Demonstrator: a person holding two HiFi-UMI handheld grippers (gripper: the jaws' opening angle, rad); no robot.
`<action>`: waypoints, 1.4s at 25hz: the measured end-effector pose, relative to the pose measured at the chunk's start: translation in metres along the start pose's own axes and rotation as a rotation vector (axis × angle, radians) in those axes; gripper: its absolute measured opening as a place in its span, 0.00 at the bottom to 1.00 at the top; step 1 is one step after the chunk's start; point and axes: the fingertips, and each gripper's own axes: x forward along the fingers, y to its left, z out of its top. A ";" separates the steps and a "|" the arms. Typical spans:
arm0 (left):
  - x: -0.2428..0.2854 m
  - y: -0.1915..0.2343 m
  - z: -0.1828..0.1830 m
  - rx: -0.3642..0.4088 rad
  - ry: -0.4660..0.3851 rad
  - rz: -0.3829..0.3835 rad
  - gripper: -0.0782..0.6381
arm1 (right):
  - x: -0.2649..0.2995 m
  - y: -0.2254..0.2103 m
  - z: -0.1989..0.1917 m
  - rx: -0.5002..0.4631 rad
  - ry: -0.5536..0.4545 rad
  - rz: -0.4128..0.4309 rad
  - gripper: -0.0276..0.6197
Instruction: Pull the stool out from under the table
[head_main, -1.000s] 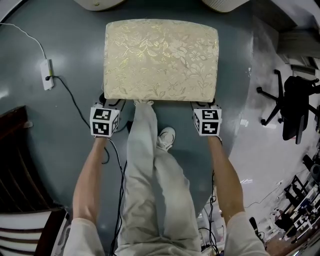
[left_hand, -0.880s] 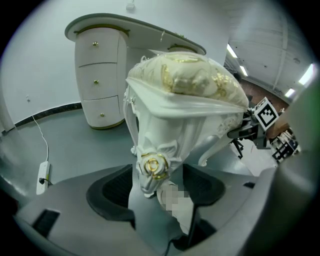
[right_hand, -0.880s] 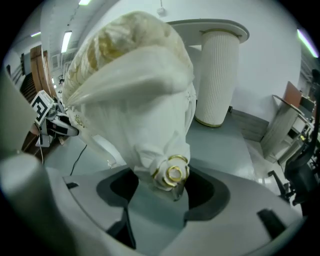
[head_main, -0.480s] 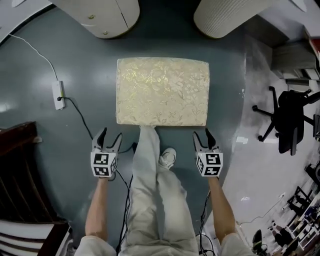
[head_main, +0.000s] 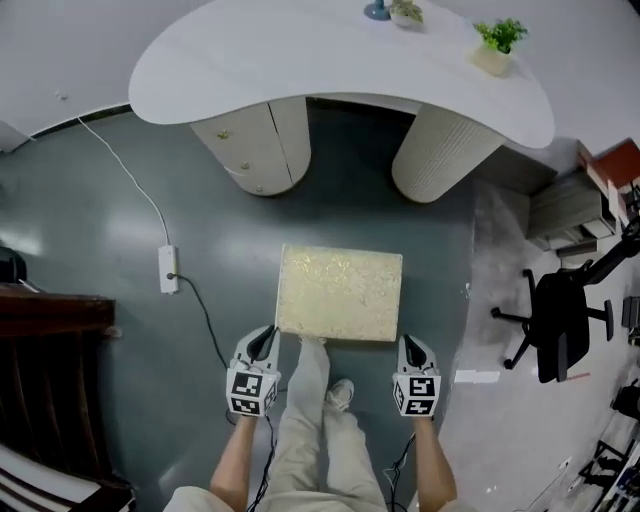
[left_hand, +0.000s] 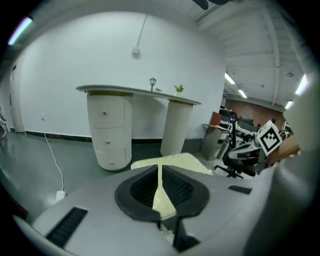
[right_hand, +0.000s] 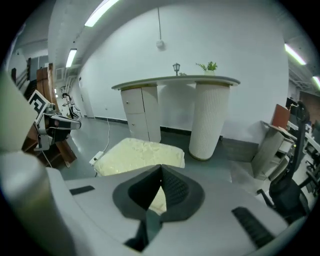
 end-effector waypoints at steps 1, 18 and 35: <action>-0.008 -0.004 0.024 0.001 -0.015 -0.005 0.14 | -0.009 0.001 0.021 0.000 -0.011 0.005 0.04; -0.098 -0.029 0.295 -0.018 -0.128 -0.045 0.12 | -0.135 -0.011 0.296 -0.046 -0.182 0.041 0.04; -0.190 -0.070 0.339 0.057 -0.172 -0.068 0.12 | -0.260 0.011 0.330 -0.034 -0.281 0.002 0.04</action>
